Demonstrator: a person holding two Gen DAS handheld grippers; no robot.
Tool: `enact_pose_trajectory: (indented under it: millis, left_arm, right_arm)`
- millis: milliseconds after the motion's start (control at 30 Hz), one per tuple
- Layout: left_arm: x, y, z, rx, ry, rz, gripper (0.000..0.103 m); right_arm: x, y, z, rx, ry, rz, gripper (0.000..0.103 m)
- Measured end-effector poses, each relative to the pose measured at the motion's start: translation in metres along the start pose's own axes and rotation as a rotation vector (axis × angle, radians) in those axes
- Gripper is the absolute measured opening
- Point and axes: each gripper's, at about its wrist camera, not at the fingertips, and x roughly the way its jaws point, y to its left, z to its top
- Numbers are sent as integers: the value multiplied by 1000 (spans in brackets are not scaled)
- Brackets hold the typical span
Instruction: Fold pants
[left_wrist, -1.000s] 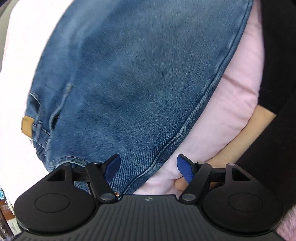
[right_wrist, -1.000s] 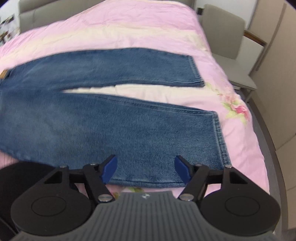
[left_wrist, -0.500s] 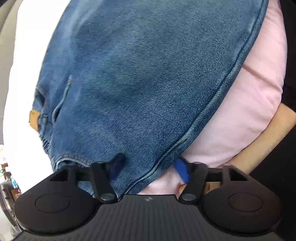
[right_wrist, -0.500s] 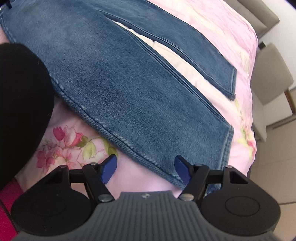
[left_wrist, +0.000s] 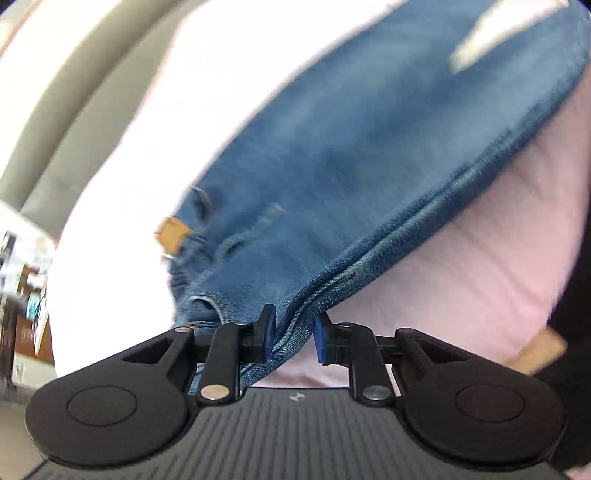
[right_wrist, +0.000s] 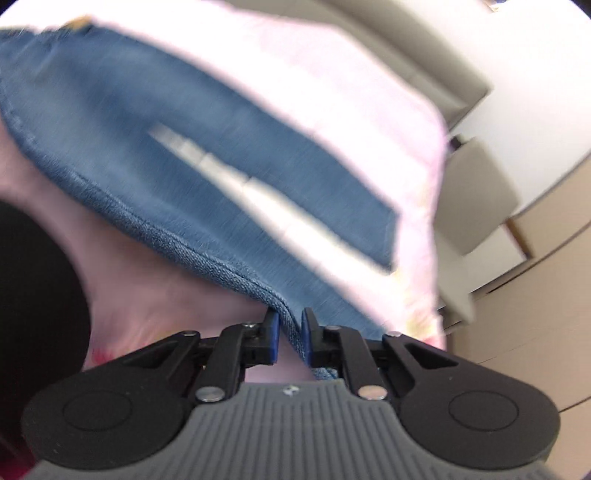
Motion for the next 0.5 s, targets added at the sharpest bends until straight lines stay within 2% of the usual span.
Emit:
enact_pose_trajectory:
  millis: [133,233,367,500]
  left_arm:
    - [-17,27,41,-66,-42,32,22]
    - [-18,56,71,-116,-74,47,22]
    - [13,77,116,-119,-81,75,22]
    - [58,82,153,-83,-61,125,21]
  right_arm:
    - [-18,-31,49,31,-46,-56,3]
    - [-11,-56,89,65,-48,-83,3]
    - [36,-75,131,78,14,-113,3]
    - [94,-74,158,73,75,-144,3]
